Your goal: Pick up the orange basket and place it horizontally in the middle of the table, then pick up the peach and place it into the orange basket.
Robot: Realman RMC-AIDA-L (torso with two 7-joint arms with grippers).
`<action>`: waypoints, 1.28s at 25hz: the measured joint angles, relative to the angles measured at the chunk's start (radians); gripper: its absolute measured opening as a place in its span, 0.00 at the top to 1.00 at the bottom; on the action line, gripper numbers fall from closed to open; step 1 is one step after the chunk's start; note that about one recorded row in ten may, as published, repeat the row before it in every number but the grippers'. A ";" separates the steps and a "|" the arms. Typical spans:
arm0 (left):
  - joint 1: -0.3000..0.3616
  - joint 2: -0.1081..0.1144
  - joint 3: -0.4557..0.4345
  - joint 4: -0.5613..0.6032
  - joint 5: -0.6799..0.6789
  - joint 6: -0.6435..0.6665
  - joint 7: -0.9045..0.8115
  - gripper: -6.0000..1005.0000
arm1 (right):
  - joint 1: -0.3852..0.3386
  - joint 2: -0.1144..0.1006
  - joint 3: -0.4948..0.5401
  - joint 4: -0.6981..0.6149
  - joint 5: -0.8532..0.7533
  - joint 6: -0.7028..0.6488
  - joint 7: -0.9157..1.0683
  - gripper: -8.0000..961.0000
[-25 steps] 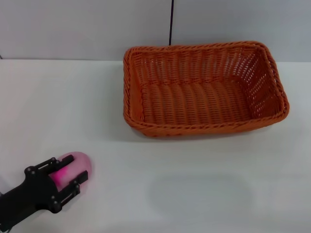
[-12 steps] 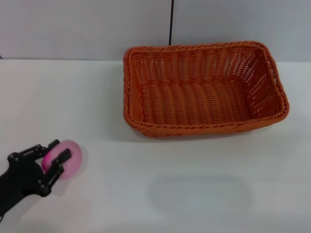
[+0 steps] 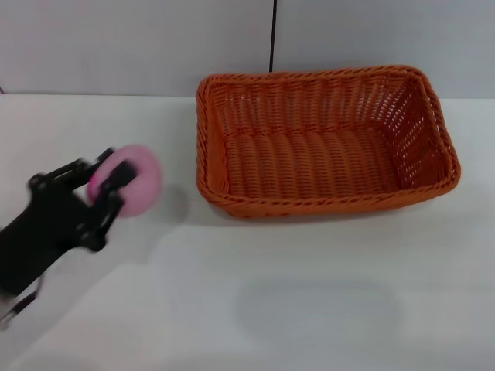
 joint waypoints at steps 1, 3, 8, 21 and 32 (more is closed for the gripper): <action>0.000 0.000 0.000 0.000 0.000 0.000 0.000 0.76 | 0.000 0.000 0.000 0.000 0.000 0.000 0.000 0.27; -0.037 -0.001 0.004 -0.057 0.005 0.044 0.000 0.78 | 0.002 0.000 0.000 0.009 -0.001 0.000 -0.001 0.27; -0.166 -0.002 0.006 -0.287 0.035 0.297 0.003 0.82 | 0.003 0.000 0.001 0.018 -0.002 0.000 -0.002 0.27; -0.303 -0.009 -0.114 -0.631 0.101 0.753 0.098 0.80 | -0.012 -0.002 0.000 0.021 -0.008 0.002 -0.004 0.27; -0.213 -0.004 -0.183 -0.644 0.128 0.711 0.222 0.51 | -0.020 -0.008 0.001 0.029 -0.017 0.007 -0.021 0.27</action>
